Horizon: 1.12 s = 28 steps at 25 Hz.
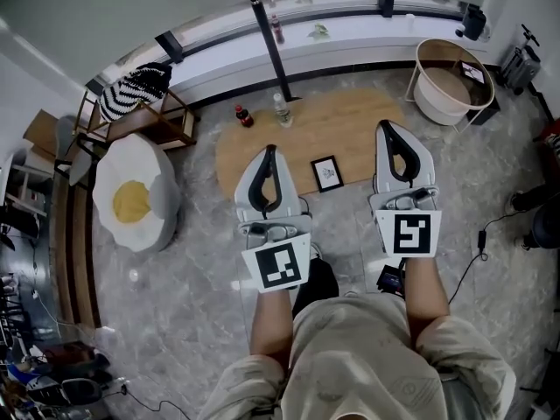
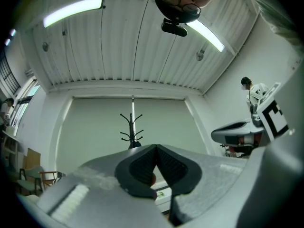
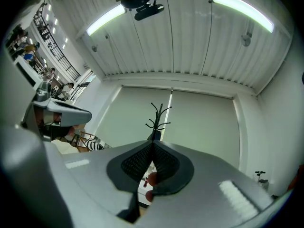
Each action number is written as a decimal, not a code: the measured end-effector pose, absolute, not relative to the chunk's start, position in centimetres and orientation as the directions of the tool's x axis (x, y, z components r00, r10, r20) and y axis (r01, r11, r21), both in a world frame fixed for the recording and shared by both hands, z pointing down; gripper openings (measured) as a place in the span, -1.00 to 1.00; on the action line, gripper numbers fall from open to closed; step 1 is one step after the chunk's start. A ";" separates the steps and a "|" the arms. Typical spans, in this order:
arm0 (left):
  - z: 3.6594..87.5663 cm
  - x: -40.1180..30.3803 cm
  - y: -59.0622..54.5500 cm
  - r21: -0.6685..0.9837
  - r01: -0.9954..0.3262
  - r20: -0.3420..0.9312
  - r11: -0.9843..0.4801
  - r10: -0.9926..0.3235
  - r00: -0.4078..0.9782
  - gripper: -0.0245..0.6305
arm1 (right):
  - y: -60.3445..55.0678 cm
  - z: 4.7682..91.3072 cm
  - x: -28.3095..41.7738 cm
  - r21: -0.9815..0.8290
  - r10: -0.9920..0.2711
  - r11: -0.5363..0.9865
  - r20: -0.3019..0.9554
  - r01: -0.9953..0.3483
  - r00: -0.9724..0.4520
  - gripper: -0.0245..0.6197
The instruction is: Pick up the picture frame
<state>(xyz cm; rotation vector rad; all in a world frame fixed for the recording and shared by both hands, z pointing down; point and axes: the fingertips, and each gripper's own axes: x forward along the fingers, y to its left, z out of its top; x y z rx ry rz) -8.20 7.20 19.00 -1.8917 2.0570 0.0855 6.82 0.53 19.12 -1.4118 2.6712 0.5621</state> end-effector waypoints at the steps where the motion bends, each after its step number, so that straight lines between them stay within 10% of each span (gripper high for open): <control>1: 19.0 -8.9 6.7 -0.182 -0.977 -0.288 0.110 -0.956 -0.054 -0.91 | 0.0 19.1 6.1 0.287 -0.785 0.513 -0.225 -0.809 -0.578 -0.92; 28: 20.5 -20.7 -8.6 -0.139 -0.990 -0.249 -0.022 -0.967 0.056 -0.91 | -13.0 21.1 -5.8 0.297 -0.861 0.432 -0.147 -0.852 -0.488 -0.92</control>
